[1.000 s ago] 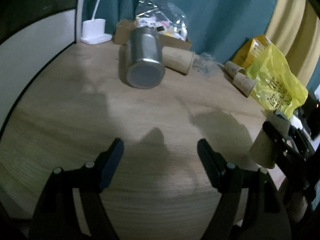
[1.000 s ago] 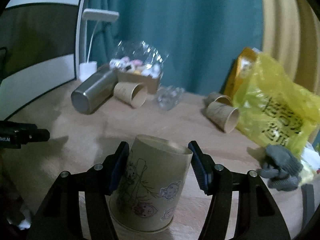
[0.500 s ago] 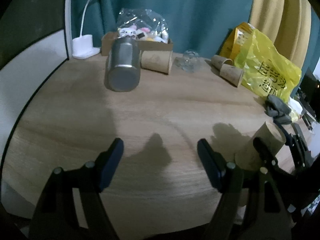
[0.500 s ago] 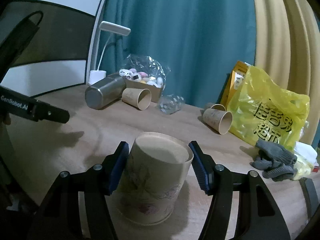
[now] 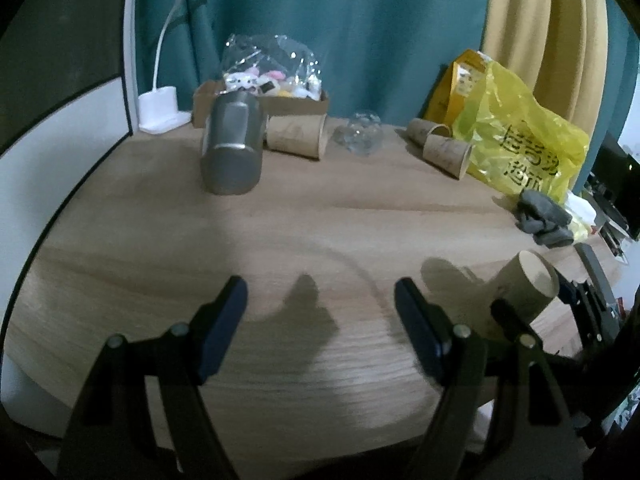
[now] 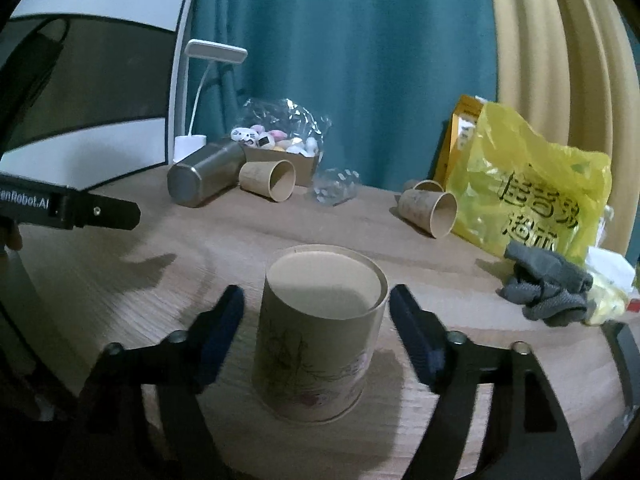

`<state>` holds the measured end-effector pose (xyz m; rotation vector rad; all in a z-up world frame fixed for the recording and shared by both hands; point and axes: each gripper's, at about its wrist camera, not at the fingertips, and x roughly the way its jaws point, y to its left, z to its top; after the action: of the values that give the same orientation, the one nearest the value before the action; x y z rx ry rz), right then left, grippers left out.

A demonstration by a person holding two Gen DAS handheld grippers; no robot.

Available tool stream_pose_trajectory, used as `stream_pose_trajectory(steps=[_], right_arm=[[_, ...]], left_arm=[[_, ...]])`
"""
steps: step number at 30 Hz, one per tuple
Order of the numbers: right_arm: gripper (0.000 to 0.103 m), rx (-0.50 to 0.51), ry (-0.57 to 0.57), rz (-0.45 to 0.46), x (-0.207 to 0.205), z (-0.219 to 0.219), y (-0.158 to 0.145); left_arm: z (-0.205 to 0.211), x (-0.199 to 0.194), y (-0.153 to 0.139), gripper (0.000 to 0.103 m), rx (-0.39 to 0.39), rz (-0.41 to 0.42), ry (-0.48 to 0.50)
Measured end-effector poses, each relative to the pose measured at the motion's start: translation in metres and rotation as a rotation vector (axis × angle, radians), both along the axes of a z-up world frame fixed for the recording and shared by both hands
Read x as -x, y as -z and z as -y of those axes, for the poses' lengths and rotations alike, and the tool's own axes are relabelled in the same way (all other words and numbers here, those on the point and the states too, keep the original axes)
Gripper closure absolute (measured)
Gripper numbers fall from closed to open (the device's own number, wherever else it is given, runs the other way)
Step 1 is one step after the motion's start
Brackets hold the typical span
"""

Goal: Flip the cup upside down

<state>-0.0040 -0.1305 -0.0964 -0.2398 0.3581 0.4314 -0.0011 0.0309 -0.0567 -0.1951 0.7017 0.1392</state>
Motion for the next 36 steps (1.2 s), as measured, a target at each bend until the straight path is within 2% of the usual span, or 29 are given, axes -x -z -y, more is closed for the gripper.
stream_pose_trajectory(steps=[3,7,11,19,36], right_arm=[[0.022,-0.028,0.001,-0.063,-0.001,0.002,-0.009],[0.022,-0.107,0.025,-0.231,-0.008,0.013,-0.031],[0.022,-0.116,0.069,-0.289,-0.004,0.021,-0.048],[0.022,-0.125,0.097,-0.290,0.015,0.032,-0.058],[0.022,-0.128,0.109,-0.270,0.019,0.038,-0.064]], left_arm=[[0.005,0.005,-0.002,0.026,-0.009,0.020,0.010],[0.014,0.015,-0.010,0.026,-0.031,0.063,0.034],[0.026,0.024,-0.019,0.026,-0.047,0.101,0.062],[0.042,0.040,-0.036,0.026,-0.076,0.147,0.093],[0.048,0.046,-0.042,0.026,-0.092,0.152,0.092]])
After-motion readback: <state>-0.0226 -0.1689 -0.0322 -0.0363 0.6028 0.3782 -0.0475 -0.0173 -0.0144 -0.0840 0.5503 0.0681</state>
